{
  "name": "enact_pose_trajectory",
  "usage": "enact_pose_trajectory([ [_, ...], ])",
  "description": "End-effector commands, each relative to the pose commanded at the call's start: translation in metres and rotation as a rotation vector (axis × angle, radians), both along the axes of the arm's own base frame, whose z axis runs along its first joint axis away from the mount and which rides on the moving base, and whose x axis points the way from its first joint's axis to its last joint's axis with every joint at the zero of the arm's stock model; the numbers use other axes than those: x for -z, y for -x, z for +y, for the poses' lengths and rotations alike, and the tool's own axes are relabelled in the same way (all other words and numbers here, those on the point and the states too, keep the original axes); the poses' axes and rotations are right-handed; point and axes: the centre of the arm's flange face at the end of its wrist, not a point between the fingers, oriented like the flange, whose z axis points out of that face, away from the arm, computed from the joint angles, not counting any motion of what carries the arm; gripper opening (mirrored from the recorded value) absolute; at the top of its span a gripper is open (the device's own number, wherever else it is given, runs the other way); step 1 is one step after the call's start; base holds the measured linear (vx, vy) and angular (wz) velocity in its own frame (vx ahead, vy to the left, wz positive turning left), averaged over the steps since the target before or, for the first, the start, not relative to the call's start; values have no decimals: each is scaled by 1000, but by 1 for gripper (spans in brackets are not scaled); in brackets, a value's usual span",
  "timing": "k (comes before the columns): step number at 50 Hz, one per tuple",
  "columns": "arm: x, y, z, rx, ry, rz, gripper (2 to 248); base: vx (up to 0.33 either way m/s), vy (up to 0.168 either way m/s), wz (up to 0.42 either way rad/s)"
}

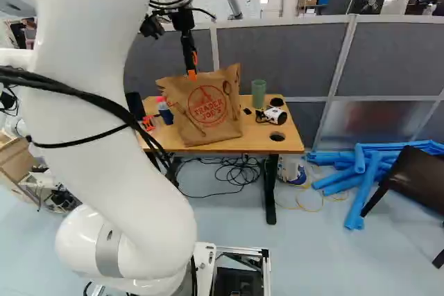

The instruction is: Pick up the bag on the ground and place it on the table

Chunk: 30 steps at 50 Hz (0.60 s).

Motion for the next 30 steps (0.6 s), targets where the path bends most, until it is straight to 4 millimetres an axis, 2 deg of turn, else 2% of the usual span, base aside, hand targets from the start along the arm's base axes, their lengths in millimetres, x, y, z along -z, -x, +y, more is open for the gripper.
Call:
enact_pose_trajectory([
  [30,0,0,0,0,0,0,247,-81,-2,5],
])
